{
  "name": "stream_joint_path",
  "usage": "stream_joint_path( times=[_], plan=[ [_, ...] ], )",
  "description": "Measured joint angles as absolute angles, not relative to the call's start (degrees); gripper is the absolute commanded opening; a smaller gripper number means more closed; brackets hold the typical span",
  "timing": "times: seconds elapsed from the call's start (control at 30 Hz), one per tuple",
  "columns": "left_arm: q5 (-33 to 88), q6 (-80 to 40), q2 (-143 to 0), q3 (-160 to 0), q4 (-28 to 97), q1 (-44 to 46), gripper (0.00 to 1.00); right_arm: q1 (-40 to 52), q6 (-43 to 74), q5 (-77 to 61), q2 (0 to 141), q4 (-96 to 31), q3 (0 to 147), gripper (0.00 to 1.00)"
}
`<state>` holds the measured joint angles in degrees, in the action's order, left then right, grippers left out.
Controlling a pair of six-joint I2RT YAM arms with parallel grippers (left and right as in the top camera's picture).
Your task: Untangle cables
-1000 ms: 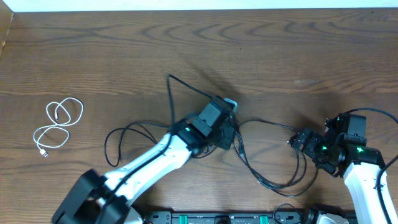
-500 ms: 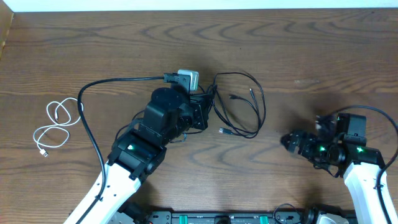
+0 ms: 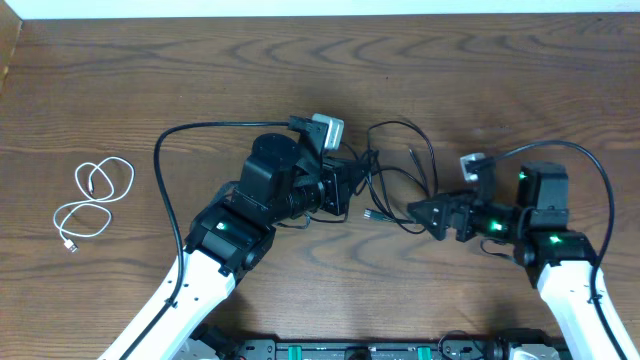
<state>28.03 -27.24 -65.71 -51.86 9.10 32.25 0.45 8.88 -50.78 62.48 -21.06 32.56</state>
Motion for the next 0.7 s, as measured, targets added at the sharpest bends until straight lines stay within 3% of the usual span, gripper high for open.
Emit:
stream_joint_path(
  times=[0.23, 0.43, 0.7],
  plan=[
    [31.16, -27.66, -65.71, -51.86, 8.99, 32.60, 0.08, 13.78, 25.78, -39.46, 62.48, -9.67, 32.51, 0.99],
    [31.64, -28.27, -65.71, -51.86, 8.97, 33.95, 0.08, 18.31, 36.77, -32.53, 62.48, -6.33, 32.51, 0.99],
    [32.71, -28.36, -66.02, -51.83, 8.67, 34.44, 0.08, 20.21, 44.71, -19.86, 62.81, -14.20, 33.52, 0.97]
  ],
)
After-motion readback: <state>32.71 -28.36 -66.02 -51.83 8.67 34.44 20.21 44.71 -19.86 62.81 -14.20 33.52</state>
